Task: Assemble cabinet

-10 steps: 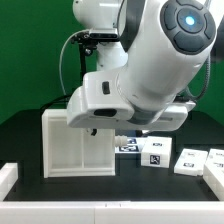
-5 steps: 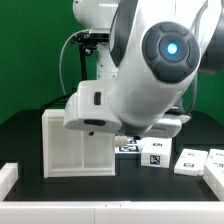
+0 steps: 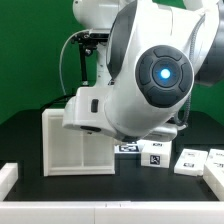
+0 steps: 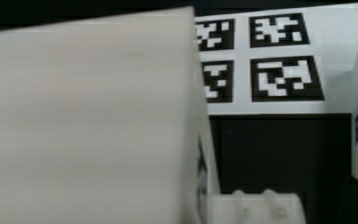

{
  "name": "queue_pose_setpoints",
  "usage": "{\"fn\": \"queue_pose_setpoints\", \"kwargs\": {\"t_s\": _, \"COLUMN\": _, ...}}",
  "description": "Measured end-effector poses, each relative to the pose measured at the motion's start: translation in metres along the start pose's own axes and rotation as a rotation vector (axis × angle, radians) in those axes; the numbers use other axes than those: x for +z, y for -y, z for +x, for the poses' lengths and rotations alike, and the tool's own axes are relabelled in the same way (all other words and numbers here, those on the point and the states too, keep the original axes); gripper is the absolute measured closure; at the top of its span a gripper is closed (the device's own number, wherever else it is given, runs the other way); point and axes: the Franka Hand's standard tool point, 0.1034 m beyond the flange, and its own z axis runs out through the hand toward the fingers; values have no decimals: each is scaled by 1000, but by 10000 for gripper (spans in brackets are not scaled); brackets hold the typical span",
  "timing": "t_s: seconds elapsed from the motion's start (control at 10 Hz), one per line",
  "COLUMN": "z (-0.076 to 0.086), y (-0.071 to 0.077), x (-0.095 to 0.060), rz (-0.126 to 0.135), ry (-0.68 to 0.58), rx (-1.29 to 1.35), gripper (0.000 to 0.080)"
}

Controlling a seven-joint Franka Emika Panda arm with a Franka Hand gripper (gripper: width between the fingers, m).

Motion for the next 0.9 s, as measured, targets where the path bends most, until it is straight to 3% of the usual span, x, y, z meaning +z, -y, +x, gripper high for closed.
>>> {"fn": "queue_pose_setpoints", "kwargs": {"t_s": 0.3, "z": -1, "y": 1, "x": 1, "rz": -1, "ry": 6, "rx": -2, "gripper": 2}}
{"fn": "queue_pose_setpoints", "kwargs": {"t_s": 0.4, "z": -1, "y": 1, "x": 1, "rz": -1, "ry": 6, "rx": -3, "gripper": 124}}
{"fn": "queue_pose_setpoints", "kwargs": {"t_s": 0.5, "z": -1, "y": 1, "x": 1, "rz": -1, "ry": 6, "rx": -3, "gripper": 124}}
{"fn": "queue_pose_setpoints", "kwargs": {"t_s": 0.7, "z": -1, "y": 1, "x": 1, "rz": -1, "ry": 7, "rx": -3, "gripper": 396}}
{"fn": "queue_pose_setpoints", "kwargs": {"t_s": 0.8, "z": -1, "y": 1, "x": 1, "rz": -1, "ry": 7, "rx": -4, "gripper": 396}}
{"fn": "queue_pose_setpoints", "kwargs": {"t_s": 0.9, "z": -1, "y": 1, "x": 1, "rz": -1, "ry": 7, "rx": -3, "gripper": 581}}
